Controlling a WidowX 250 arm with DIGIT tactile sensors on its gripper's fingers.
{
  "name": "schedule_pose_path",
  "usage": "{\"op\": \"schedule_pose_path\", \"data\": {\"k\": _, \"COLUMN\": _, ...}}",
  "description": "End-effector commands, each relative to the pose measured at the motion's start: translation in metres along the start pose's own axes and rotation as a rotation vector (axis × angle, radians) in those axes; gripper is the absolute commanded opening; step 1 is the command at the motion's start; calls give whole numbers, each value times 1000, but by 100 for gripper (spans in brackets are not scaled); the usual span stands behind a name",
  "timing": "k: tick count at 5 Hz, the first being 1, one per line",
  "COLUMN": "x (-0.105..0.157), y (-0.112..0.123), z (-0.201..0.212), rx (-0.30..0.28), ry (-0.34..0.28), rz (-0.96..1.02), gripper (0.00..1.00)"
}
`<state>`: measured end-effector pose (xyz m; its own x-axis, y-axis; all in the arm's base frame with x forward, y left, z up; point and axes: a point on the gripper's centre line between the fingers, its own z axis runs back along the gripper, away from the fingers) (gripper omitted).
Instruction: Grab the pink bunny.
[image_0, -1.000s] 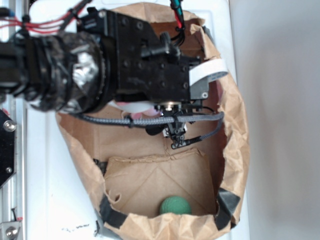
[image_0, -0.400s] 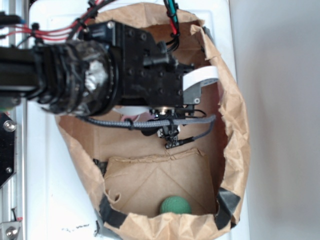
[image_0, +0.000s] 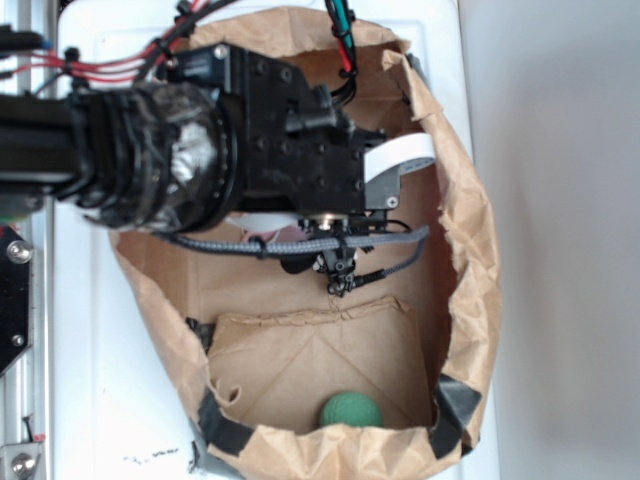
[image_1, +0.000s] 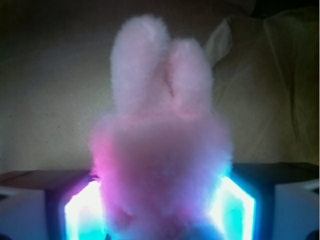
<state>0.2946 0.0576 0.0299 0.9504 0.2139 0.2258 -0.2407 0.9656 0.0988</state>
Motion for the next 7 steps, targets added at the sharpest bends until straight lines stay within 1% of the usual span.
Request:
{"op": "schedule_pose_path", "data": {"k": 1, "x": 13, "y": 9, "z": 11, "rx": -4, "ry": -34, "rz": 14, "gripper": 0}}
{"op": "schedule_pose_path", "data": {"k": 3, "x": 13, "y": 10, "z": 16, "rx": -8, "ry": -32, "rz": 19, "gripper": 0}}
{"op": "schedule_pose_path", "data": {"k": 4, "x": 9, "y": 11, "z": 48, "rx": -53, "ry": -7, "rz": 16, "gripper": 0}}
{"op": "schedule_pose_path", "data": {"k": 5, "x": 11, "y": 15, "z": 89, "rx": -101, "ry": 52, "rz": 18, "gripper": 0}}
{"op": "schedule_pose_path", "data": {"k": 7, "x": 18, "y": 26, "z": 148, "rx": -175, "ry": 99, "rz": 25, "gripper": 0}}
